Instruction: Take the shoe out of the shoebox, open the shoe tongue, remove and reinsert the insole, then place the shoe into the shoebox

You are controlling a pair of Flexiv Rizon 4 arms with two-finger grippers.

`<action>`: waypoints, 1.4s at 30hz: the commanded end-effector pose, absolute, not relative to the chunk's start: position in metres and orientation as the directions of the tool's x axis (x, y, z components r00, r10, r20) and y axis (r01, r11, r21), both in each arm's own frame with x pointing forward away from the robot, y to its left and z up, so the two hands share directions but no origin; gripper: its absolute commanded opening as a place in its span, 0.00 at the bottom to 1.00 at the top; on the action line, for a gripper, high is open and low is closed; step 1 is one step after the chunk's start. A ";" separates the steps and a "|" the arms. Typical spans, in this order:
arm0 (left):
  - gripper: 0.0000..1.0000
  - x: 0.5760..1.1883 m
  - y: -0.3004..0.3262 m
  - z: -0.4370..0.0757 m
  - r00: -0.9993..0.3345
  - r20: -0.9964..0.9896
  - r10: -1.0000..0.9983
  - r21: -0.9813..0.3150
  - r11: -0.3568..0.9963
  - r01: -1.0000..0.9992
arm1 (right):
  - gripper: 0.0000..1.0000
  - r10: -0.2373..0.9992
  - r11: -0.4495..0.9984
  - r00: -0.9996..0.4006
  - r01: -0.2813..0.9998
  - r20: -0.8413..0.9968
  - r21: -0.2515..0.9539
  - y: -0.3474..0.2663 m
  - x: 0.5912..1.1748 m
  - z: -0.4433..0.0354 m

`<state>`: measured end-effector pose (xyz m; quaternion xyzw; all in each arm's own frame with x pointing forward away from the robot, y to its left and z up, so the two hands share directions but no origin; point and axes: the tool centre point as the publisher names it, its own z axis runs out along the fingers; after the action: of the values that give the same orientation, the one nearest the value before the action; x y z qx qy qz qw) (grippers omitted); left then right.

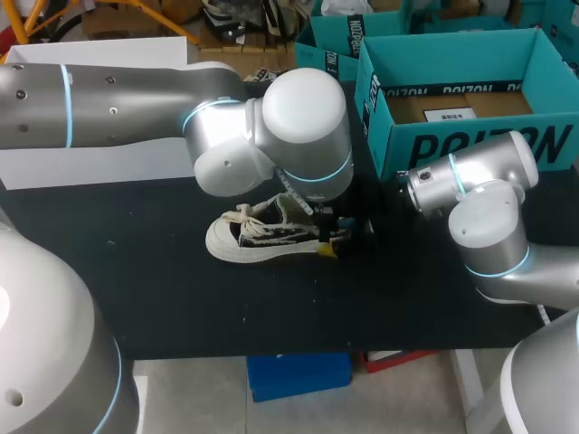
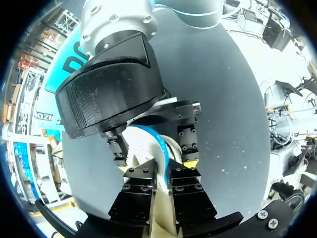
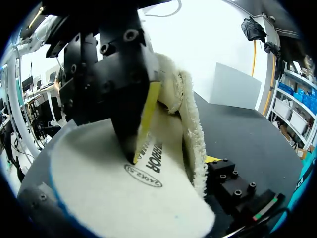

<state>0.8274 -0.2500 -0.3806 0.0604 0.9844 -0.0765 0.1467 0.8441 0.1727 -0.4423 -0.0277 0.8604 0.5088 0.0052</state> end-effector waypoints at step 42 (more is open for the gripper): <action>0.00 0.790 -0.244 -0.206 -0.966 -0.195 0.168 -0.758 0.599 0.257 | 0.00 -0.043 0.482 -0.998 -0.053 -0.036 0.874 0.173 0.845 -0.445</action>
<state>0.7911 -0.2552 -0.2101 0.1123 0.9194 -0.3716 0.0630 0.8442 0.1707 -0.4415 -0.0281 0.8607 0.5084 0.0048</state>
